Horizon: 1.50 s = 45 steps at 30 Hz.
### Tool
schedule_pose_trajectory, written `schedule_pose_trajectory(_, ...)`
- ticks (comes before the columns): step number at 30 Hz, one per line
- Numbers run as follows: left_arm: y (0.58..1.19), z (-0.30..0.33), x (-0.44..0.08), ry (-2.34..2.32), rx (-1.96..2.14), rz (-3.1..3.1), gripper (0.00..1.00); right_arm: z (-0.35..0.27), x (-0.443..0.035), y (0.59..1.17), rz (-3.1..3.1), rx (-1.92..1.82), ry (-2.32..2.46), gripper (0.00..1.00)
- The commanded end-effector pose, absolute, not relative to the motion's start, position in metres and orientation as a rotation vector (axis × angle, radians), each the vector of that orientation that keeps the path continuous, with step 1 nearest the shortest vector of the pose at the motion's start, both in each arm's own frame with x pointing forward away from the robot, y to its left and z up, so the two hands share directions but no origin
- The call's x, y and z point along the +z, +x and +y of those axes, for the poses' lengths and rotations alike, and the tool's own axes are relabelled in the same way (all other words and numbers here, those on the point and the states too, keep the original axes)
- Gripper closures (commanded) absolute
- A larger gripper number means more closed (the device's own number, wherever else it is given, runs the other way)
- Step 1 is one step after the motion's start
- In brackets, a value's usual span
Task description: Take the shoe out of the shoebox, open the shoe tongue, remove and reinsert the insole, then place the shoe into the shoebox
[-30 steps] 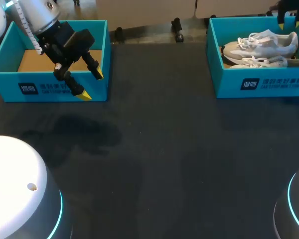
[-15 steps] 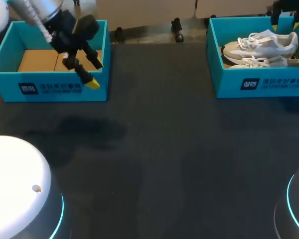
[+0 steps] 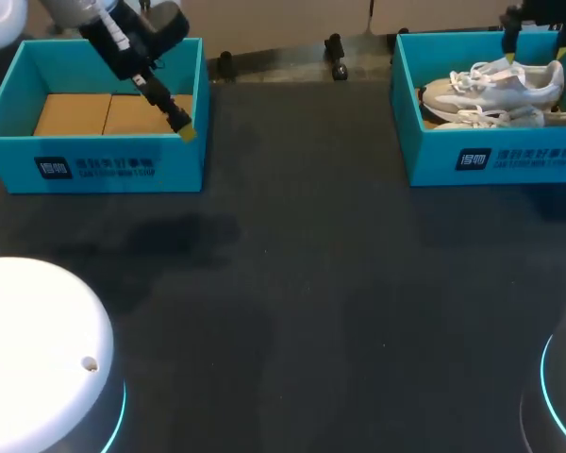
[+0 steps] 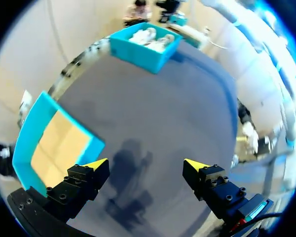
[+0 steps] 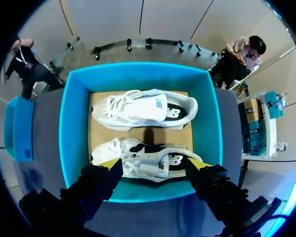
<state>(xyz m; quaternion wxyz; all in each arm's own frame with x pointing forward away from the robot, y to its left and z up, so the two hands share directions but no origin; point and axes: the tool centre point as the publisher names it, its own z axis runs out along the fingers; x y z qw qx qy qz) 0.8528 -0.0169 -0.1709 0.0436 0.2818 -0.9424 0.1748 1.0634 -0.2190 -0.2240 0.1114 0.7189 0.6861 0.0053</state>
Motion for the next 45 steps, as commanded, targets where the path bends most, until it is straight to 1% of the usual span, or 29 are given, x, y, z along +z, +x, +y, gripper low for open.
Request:
schedule_pose_trajectory(1,0.860,-0.015,-0.172,1.472,0.380,-2.732,0.00,-0.210,-0.216,1.046,2.004,0.024,2.096,0.14)
schedule_pose_trajectory(2,0.863,-0.013,-0.172,1.492,0.370,-2.728,0.00,-0.208,-0.215,1.043,2.008,0.022,2.098,0.15)
schedule_pose_trajectory(4,0.872,-0.010,-0.175,1.576,0.316,-2.697,0.00,-0.204,-0.213,1.036,2.009,0.025,2.110,0.12)
schedule_pose_trajectory(6,0.882,-0.007,-0.176,1.628,0.306,-2.679,0.00,-0.197,-0.212,1.028,2.017,0.024,2.115,0.12)
schedule_pose_trajectory(11,0.901,-0.002,-0.181,1.690,0.273,-2.630,0.00,-0.181,-0.208,1.012,2.020,0.032,2.131,0.04)
schedule_pose_trajectory(15,0.914,0.000,-0.184,1.727,0.252,-2.621,0.00,-0.169,-0.206,0.998,2.012,0.038,2.148,0.00)
schedule_pose_trajectory(30,0.939,0.022,-0.203,2.048,0.132,-2.422,0.00,-0.124,-0.206,0.946,2.037,0.082,2.212,0.00)
schedule_pose_trajectory(39,0.936,0.030,-0.207,2.129,0.095,-2.367,0.00,-0.100,-0.203,0.910,2.072,0.074,2.243,0.00)
schedule_pose_trajectory(45,0.936,0.045,-0.209,2.220,0.066,-2.283,0.00,-0.097,-0.210,0.889,2.030,0.066,2.296,0.00)
